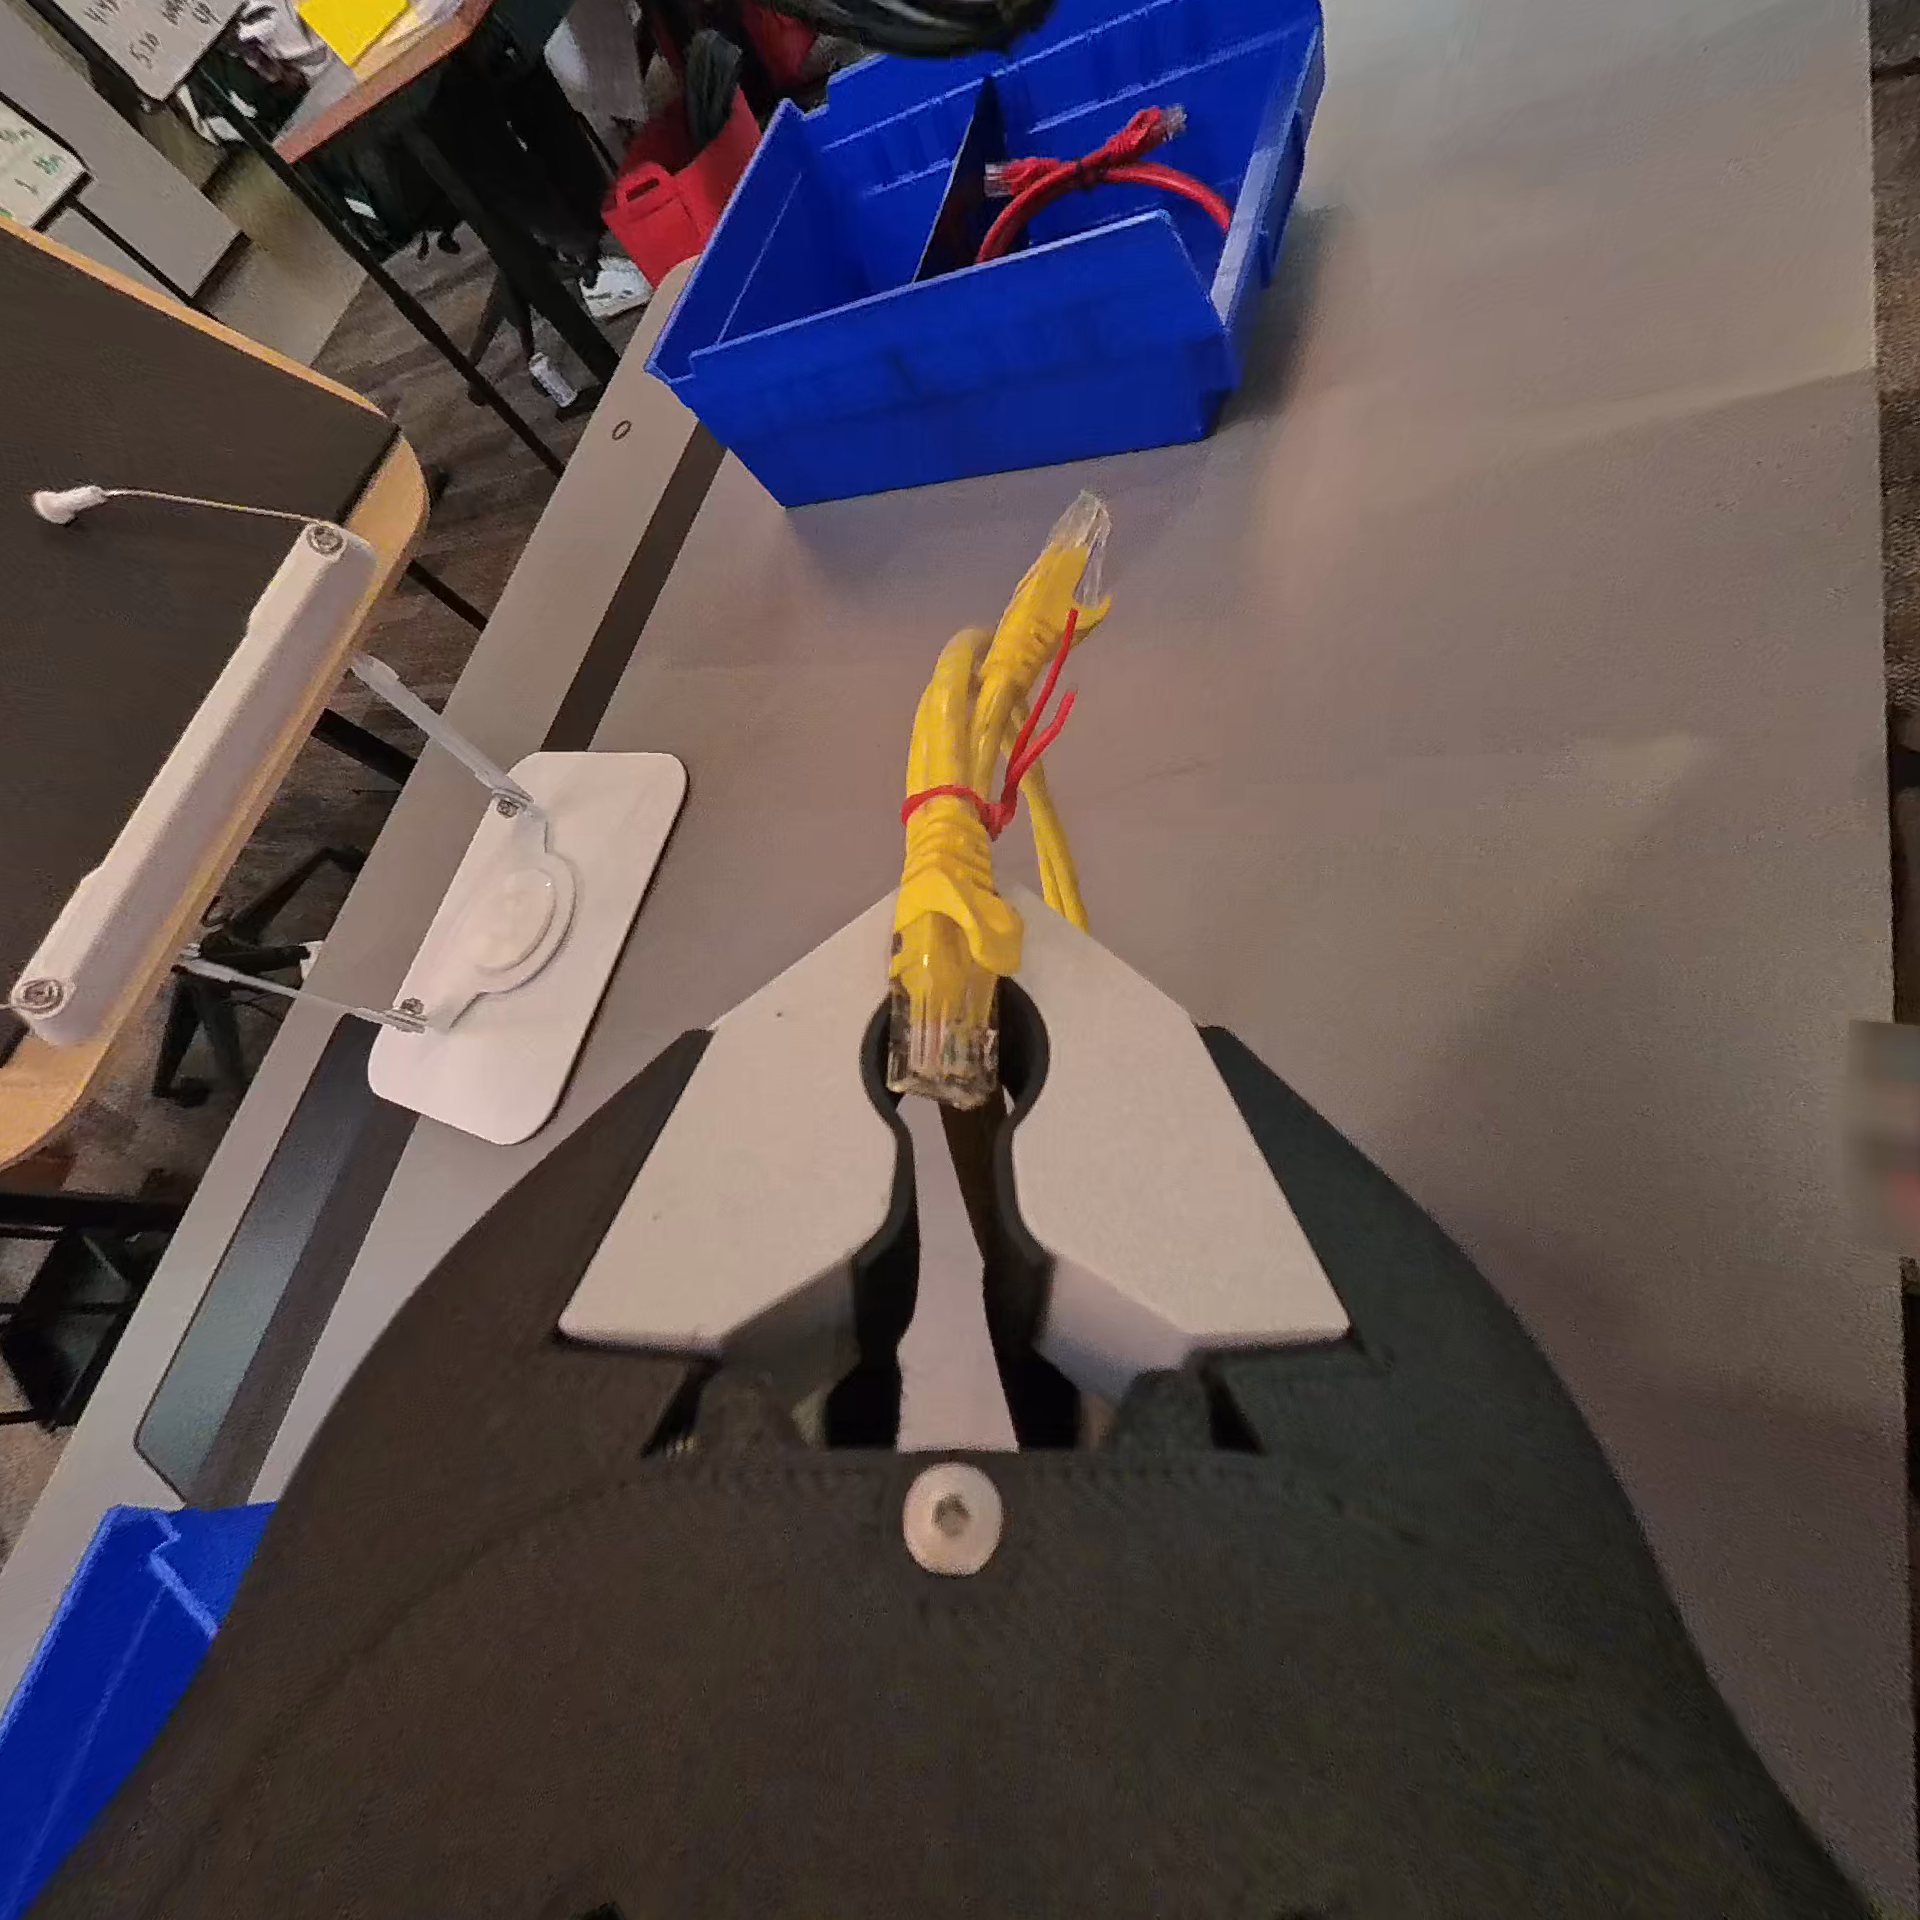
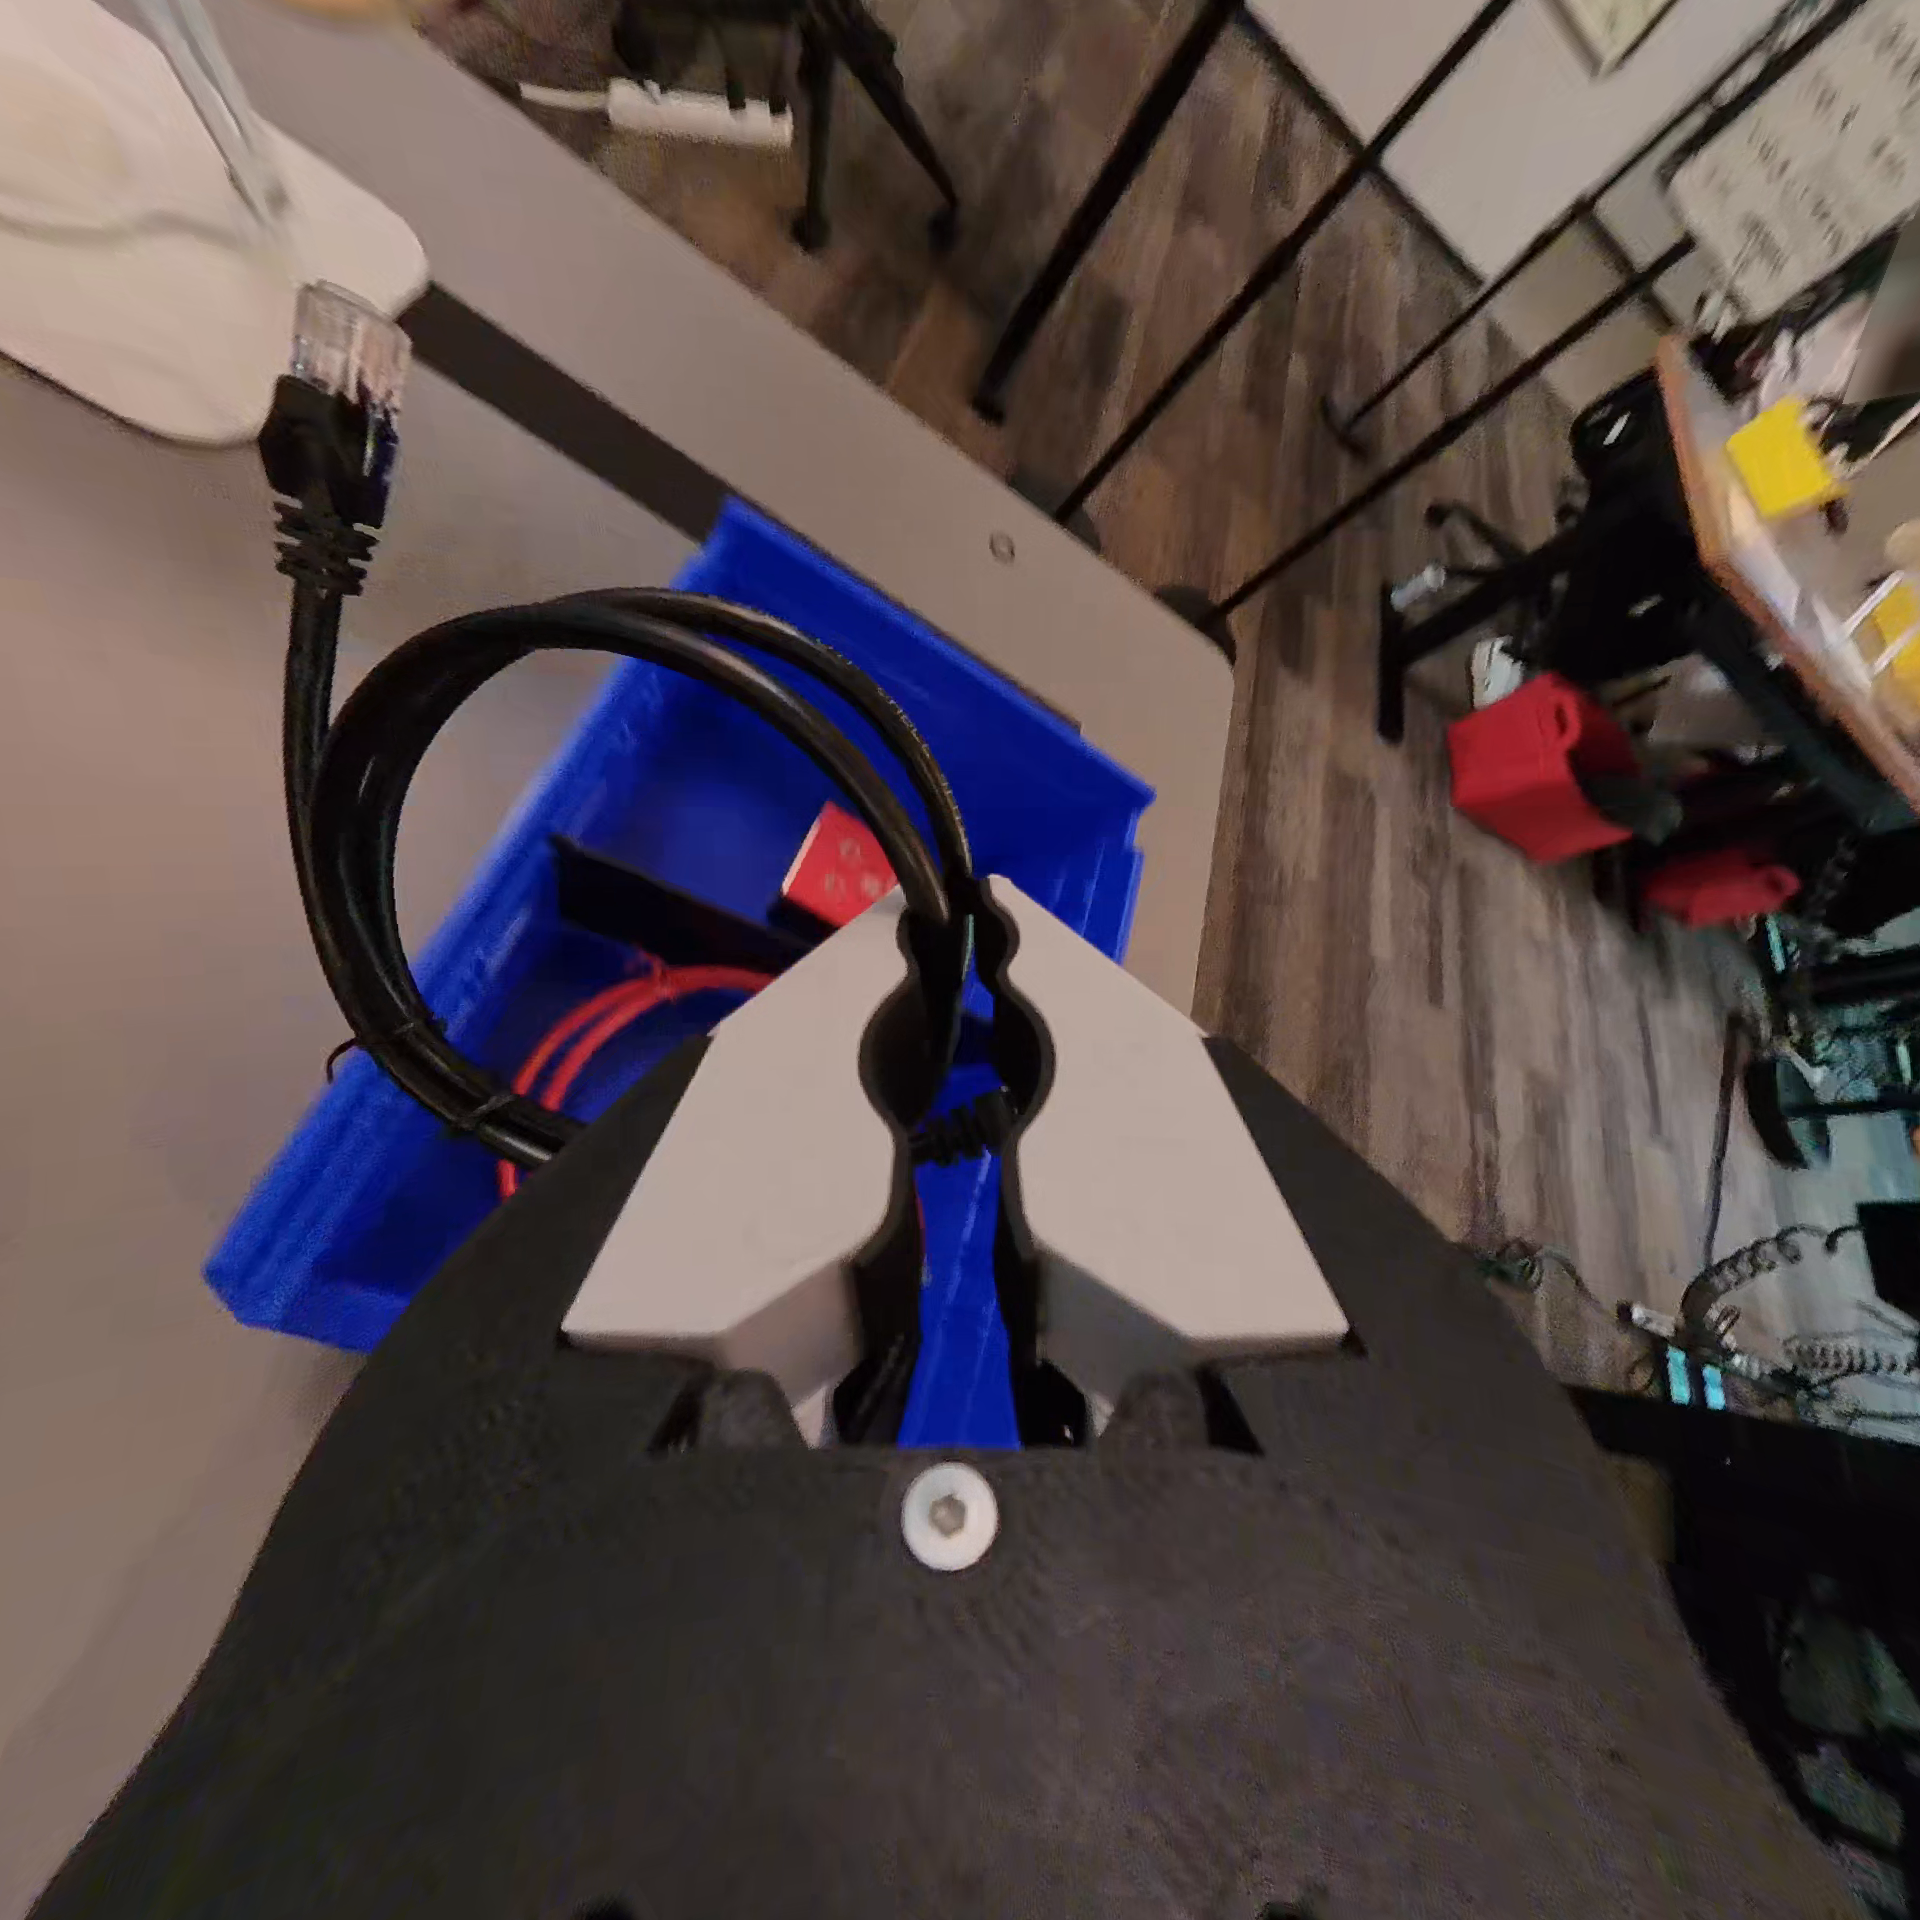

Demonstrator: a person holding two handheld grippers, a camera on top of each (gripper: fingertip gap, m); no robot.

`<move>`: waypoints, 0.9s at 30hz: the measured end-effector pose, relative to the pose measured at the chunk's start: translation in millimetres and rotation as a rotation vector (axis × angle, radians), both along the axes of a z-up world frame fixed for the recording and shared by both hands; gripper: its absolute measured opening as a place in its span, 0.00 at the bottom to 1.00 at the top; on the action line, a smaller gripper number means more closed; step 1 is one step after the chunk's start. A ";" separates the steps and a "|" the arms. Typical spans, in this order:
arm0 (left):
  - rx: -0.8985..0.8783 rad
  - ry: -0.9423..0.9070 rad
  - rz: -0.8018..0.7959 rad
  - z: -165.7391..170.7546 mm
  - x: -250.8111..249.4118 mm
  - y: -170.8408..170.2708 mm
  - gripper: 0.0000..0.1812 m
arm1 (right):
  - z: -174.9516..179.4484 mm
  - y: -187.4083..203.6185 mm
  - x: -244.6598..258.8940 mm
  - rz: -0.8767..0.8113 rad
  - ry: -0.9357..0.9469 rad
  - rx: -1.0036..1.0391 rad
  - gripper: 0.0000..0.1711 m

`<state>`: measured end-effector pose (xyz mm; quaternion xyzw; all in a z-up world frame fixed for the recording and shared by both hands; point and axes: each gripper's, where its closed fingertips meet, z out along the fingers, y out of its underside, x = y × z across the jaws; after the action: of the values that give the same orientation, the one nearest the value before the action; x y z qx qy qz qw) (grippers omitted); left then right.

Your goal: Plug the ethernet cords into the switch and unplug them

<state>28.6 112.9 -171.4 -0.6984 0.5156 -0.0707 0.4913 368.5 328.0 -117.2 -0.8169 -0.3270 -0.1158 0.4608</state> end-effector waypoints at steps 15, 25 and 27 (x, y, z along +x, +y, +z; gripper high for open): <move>-0.025 -0.043 0.013 2.6 -5.4 3.4 0.00 | -138.4 -12.0 49.2 -0.083 -0.142 -0.362 0.31; -0.174 -0.498 -0.038 52.1 1.1 -3.0 0.00 | 10.3 -148.0 -224.3 0.771 0.505 -0.178 0.39; -0.206 -0.587 -0.047 61.8 -2.4 -4.7 0.00 | 17.1 -179.8 -267.6 0.906 0.550 -0.184 0.39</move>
<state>26.2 108.2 -109.6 -0.6821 0.3578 -0.3327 0.5442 100.9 148.2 -100.1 -0.6311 -0.5228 0.3421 0.4598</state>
